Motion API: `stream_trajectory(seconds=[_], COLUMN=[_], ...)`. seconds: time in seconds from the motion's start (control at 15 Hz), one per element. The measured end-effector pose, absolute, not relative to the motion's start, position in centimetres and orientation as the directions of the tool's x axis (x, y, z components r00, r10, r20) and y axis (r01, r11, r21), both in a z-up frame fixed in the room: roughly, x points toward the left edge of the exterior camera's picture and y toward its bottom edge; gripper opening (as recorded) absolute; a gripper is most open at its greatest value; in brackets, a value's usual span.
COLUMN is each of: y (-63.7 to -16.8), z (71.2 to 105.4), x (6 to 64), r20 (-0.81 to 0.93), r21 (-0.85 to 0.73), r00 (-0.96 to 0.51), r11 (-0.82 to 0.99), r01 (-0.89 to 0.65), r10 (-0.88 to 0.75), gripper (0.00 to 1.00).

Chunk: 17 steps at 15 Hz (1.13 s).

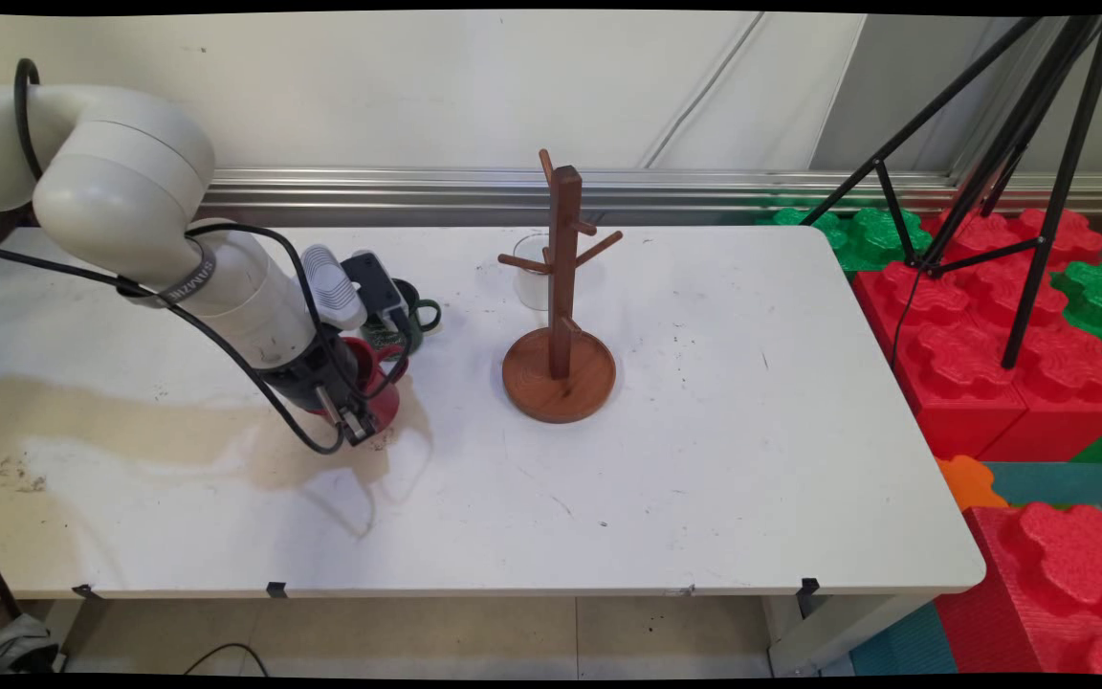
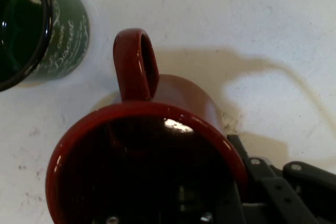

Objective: Place the picked object on the table

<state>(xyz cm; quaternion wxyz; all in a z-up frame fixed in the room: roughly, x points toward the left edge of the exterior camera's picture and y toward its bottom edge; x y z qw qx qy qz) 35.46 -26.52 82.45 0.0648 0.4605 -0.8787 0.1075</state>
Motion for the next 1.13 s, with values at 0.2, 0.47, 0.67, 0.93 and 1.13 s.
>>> stream_trajectory(seconds=[0.2,0.47,0.67,0.93,1.13], y=[-26.58,-26.82,-27.08,-27.23,-27.1], z=[82.45,82.2,82.0,81.94,82.14], x=[35.58,35.64,35.64,35.6,35.78], r20=[0.21,0.194,0.184,0.173,0.162], r21=[-0.127,-0.12,-0.116,-0.115,-0.121], r00=[-0.57,-0.58,-0.586,-0.606,-0.628], r11=[0.556,0.567,0.575,0.595,0.616], r01=[-0.822,-0.815,-0.81,-0.795,-0.779], r10=[-0.795,-0.791,-0.789,-0.777,-0.761], gripper=[0.0,0.0,1.0,1.0,1.0])
